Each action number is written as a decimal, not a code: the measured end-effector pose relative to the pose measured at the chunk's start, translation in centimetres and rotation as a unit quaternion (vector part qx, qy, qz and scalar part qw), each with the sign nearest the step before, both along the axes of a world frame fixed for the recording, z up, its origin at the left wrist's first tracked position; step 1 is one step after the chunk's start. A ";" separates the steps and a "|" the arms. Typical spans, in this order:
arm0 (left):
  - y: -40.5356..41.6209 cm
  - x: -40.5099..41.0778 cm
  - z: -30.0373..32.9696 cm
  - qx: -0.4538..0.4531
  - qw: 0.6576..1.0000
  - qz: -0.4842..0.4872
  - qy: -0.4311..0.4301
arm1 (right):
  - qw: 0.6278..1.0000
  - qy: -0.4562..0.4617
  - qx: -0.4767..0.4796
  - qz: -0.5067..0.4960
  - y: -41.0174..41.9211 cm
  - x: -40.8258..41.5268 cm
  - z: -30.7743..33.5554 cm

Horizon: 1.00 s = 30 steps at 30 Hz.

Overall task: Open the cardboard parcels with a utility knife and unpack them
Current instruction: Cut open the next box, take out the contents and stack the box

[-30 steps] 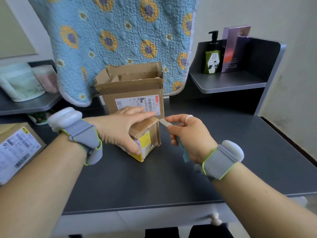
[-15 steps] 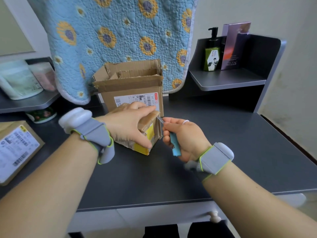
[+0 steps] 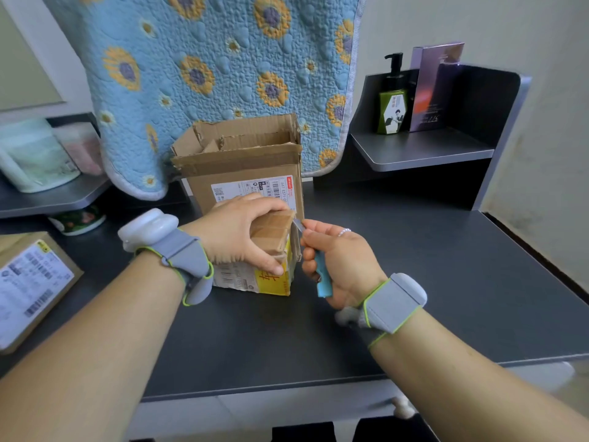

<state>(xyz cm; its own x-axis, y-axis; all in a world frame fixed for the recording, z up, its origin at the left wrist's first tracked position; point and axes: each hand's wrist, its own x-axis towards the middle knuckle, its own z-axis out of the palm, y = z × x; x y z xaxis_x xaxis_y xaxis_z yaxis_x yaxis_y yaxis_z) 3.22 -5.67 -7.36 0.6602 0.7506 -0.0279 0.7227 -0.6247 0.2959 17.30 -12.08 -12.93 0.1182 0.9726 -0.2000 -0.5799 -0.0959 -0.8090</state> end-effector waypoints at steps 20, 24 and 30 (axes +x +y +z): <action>-0.3 0.0 0.2 -0.025 1.000 0.002 0.008 | 1.000 -0.023 0.019 -0.008 -1.5 -0.1 0.1; -0.3 0.1 0.0 -0.018 1.000 -0.001 -0.001 | 0.999 -0.017 0.019 -0.022 -1.7 -0.6 0.1; -0.3 -0.1 -0.1 -0.014 1.000 0.003 -0.009 | 0.999 -0.015 0.027 -0.028 -2.1 -0.9 0.0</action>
